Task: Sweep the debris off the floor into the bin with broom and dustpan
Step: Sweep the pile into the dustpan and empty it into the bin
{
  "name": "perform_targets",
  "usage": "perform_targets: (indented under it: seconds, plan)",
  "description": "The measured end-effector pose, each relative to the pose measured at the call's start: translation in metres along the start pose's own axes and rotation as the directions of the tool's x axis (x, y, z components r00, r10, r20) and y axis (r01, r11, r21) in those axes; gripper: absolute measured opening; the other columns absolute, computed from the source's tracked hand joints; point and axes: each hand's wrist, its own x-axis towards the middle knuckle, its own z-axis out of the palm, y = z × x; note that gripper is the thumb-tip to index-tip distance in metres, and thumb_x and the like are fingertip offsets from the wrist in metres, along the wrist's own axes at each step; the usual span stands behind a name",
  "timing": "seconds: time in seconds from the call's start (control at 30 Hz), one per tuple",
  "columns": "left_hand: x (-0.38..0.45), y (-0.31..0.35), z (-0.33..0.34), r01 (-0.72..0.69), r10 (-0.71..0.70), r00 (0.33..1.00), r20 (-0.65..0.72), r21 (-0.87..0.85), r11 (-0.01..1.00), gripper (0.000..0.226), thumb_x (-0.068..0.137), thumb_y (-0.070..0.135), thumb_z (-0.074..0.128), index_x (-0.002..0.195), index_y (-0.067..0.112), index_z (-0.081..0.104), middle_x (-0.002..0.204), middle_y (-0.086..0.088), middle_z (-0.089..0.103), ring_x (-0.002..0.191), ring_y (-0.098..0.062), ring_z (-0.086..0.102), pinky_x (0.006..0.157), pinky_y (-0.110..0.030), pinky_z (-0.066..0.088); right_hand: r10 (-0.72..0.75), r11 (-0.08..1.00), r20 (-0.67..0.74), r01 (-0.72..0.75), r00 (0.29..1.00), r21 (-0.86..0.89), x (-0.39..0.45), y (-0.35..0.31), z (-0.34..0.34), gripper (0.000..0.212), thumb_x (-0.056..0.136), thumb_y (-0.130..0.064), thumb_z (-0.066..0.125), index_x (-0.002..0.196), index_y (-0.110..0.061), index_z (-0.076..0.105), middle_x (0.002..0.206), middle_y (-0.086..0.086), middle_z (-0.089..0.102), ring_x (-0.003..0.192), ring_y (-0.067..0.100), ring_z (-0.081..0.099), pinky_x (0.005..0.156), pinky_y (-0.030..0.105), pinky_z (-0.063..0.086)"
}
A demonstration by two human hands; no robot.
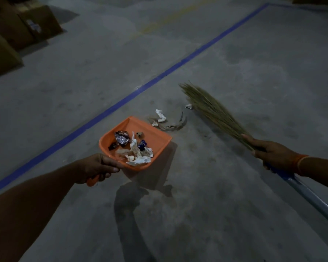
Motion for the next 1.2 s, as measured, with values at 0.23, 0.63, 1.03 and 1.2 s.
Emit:
perform_targets:
  seconds: [0.23, 0.63, 1.03, 1.2]
  plan:
    - [-0.001, -0.017, -0.034, 0.089, -0.089, 0.996, -0.009, -0.001, 0.996, 0.022, 0.088, -0.002, 0.064, 0.103, 0.008, 0.078, 0.075, -0.014, 0.064, 0.058, -0.013, 0.055, 0.045, -0.022, 0.043, 0.017, 0.994, 0.099, -0.006, 0.995, -0.107, 0.028, 0.000, 0.001, 0.062, 0.102, -0.017, 0.046, 0.143, -0.057, 0.021, 0.093, 0.001, 0.062, 0.060, 0.026, 0.066, 0.052, 0.026, 0.055]
    - [-0.003, -0.031, -0.063, 0.144, -0.144, 0.990, 0.002, -0.024, 0.989, 0.022, 0.085, -0.008, 0.062, 0.095, 0.002, 0.079, 0.074, -0.013, 0.068, 0.050, -0.013, 0.053, 0.040, -0.023, 0.041, -0.082, 0.965, 0.214, 0.131, 0.973, -0.226, 0.070, -0.024, 0.015, 0.067, 0.101, -0.016, 0.044, 0.141, -0.062, 0.017, 0.089, 0.008, 0.067, 0.054, 0.023, 0.067, 0.051, 0.025, 0.055]
    - [-0.051, -0.069, -0.074, 0.182, -0.183, 0.983, 0.019, 0.046, 0.982, 0.021, 0.074, -0.002, 0.074, 0.094, 0.002, 0.079, 0.074, -0.012, 0.070, 0.049, -0.013, 0.055, 0.040, -0.024, 0.042, -0.097, 0.971, 0.216, 0.141, 0.971, -0.195, 0.071, -0.027, 0.035, 0.065, 0.102, -0.018, 0.045, 0.144, -0.059, 0.019, 0.104, 0.011, 0.062, 0.057, 0.022, 0.066, 0.050, 0.028, 0.056]
    - [-0.050, -0.079, -0.072, 0.156, -0.164, 0.985, 0.051, 0.131, 0.979, 0.057, 0.048, 0.025, 0.096, 0.099, 0.005, 0.079, 0.082, -0.011, 0.072, 0.053, -0.013, 0.056, 0.044, -0.024, 0.044, -0.106, 0.971, 0.254, 0.154, 0.962, -0.181, 0.059, -0.040, 0.051, 0.062, 0.102, -0.016, 0.044, 0.141, -0.057, 0.018, 0.090, 0.001, 0.060, 0.057, 0.019, 0.063, 0.050, 0.022, 0.052]
